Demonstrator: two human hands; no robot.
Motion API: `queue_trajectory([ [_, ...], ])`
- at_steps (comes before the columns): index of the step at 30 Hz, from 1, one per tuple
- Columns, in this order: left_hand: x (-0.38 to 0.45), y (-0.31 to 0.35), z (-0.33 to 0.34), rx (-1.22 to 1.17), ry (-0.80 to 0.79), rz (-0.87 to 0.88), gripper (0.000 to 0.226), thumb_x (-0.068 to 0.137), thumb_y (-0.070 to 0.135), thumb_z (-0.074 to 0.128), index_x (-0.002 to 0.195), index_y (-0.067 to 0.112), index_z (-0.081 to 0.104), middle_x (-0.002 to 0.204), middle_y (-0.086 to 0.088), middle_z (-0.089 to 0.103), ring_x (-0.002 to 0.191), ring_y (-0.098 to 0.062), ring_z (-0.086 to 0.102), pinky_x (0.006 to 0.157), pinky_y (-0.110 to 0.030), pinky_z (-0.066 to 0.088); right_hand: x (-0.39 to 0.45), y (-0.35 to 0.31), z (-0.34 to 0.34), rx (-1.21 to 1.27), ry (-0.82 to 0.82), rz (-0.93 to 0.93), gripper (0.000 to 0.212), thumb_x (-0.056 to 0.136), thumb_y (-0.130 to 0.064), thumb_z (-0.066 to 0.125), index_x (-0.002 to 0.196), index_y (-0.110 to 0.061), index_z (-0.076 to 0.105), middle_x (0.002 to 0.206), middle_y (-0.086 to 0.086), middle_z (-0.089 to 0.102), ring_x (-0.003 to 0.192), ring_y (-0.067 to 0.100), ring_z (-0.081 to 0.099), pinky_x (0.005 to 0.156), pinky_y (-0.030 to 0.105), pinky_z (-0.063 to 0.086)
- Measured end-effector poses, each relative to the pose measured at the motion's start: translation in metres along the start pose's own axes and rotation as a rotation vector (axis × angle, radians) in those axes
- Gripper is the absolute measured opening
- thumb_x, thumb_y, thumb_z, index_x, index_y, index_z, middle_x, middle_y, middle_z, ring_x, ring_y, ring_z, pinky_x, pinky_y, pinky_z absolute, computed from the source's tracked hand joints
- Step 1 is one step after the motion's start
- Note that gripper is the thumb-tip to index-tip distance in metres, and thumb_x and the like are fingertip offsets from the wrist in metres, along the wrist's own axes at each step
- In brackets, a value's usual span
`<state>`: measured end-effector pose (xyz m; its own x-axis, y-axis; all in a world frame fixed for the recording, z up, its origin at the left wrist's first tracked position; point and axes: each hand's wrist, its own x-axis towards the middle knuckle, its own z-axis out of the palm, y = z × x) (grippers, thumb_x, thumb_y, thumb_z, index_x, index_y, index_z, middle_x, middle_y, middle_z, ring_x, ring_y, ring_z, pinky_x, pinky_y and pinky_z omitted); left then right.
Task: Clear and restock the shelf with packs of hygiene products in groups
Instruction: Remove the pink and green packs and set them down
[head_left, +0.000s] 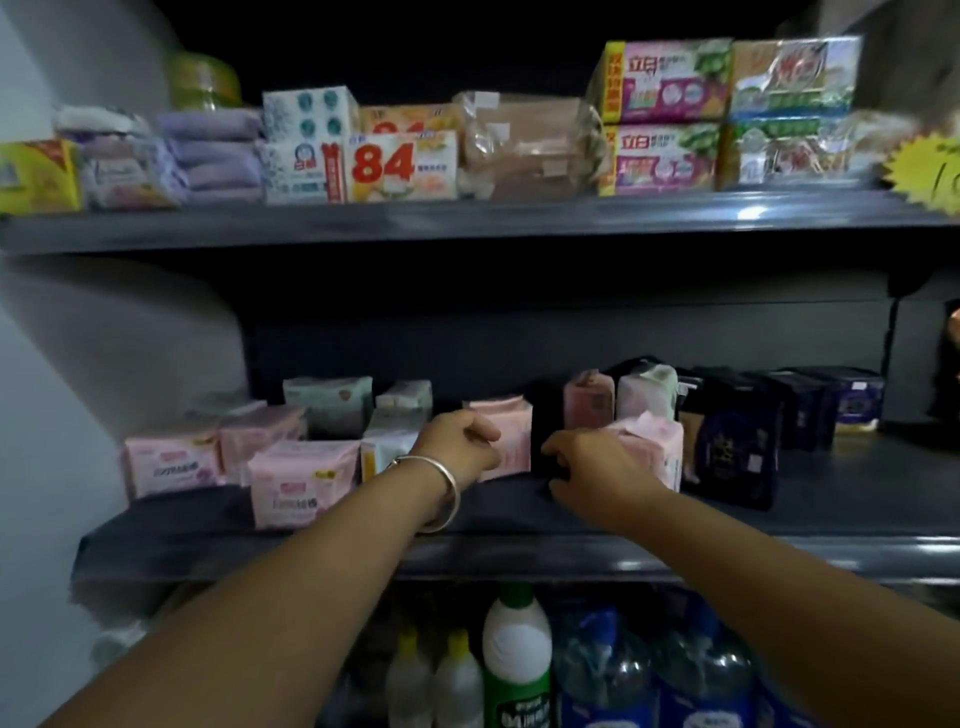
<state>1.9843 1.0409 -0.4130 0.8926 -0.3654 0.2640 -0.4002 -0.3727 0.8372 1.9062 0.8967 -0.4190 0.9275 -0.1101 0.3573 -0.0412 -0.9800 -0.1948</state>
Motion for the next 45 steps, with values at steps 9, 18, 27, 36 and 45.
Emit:
queue_trajectory([
  [9, 0.074, 0.029, 0.021, 0.072, -0.138, 0.148, 0.022, 0.083, 0.002, 0.065, 0.105, 0.007, 0.065, 0.089, -0.001, 0.059, 0.086, -0.014, 0.055, 0.079, -0.026, 0.048, 0.068, 0.041, -0.028, -0.295, 0.097, 0.310, 0.046, 0.087, -0.037, 0.055, 0.128, -0.017, 0.048, 0.131, 0.012, 0.043, 0.122, 0.037, 0.039, 0.099, 0.042, 0.035],
  [18, 0.128, 0.043, 0.061, 0.148, -0.309, 0.213, 0.030, 0.083, 0.001, 0.063, 0.112, 0.006, 0.063, 0.105, -0.014, 0.065, 0.088, -0.017, 0.057, 0.074, -0.022, 0.043, 0.123, 0.082, -0.025, -0.236, -0.052, 0.662, 0.079, 0.085, -0.057, 0.055, 0.146, -0.024, 0.020, 0.149, 0.008, 0.019, 0.134, 0.041, 0.028, 0.103, 0.050, 0.033],
  [27, 0.157, 0.024, 0.029, 0.235, -0.270, 0.195, 0.025, 0.085, -0.002, 0.060, 0.110, 0.002, 0.065, 0.095, -0.008, 0.062, 0.067, -0.006, 0.051, 0.049, -0.003, 0.037, 0.163, 0.061, 0.002, -0.208, -0.001, 0.677, 0.049, 0.095, -0.027, 0.047, 0.141, -0.025, 0.031, 0.146, 0.013, 0.022, 0.129, 0.040, 0.032, 0.088, 0.049, 0.041],
  [36, 0.179, -0.014, -0.048, 0.267, -0.117, 0.118, 0.025, 0.083, -0.003, 0.062, 0.107, 0.004, 0.066, 0.111, -0.019, 0.066, 0.092, -0.024, 0.061, 0.073, -0.024, 0.044, 0.178, 0.017, 0.009, -0.486, 0.178, 0.372, 0.045, 0.094, -0.021, 0.045, 0.137, -0.011, 0.036, 0.137, 0.016, 0.044, 0.124, 0.036, 0.041, 0.099, 0.042, 0.033],
  [45, 0.190, -0.061, -0.131, 0.493, -0.023, 0.041, 0.028, 0.090, 0.005, 0.055, 0.117, 0.003, 0.064, 0.126, -0.014, 0.061, 0.119, -0.027, 0.055, 0.100, -0.028, 0.039, 0.190, -0.076, 0.016, -0.521, 0.216, -0.155, 0.061, 0.086, -0.003, 0.047, 0.142, -0.006, 0.022, 0.149, 0.015, 0.026, 0.127, 0.037, 0.031, 0.102, 0.041, 0.024],
])
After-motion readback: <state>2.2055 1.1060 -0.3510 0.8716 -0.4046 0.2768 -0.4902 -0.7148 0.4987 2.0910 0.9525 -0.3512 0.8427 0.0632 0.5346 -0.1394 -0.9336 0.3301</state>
